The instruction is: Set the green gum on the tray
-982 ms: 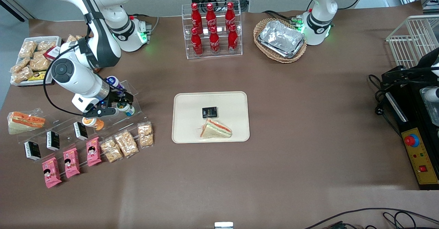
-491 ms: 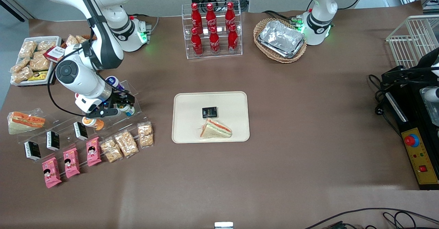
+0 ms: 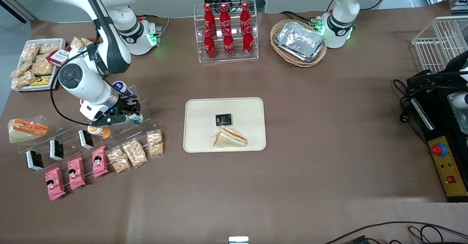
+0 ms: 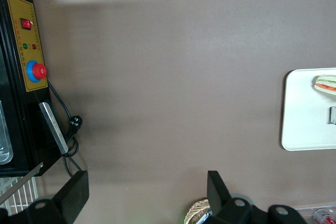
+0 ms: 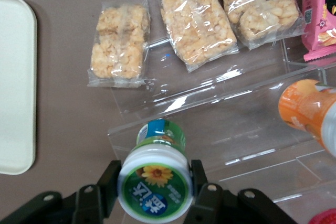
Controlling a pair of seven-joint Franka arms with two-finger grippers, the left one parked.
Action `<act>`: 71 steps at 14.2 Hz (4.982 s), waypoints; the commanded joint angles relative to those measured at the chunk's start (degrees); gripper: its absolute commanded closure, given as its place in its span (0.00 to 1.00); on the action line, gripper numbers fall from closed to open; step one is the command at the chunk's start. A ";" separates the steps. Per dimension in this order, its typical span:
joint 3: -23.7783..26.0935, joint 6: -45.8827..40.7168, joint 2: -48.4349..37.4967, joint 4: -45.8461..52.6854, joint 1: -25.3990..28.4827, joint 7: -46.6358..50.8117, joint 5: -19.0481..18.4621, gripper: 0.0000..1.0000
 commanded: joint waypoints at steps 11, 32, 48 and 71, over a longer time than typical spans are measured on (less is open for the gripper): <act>-2.85 -41.97 2.67 36.37 -4.47 -11.80 0.06 0.72; 0.66 -15.84 12.16 24.03 22.69 28.28 6.21 0.72; 0.40 7.21 23.86 18.57 27.00 32.85 5.50 0.67; -0.48 -41.12 0.12 38.06 -10.00 1.74 1.81 0.00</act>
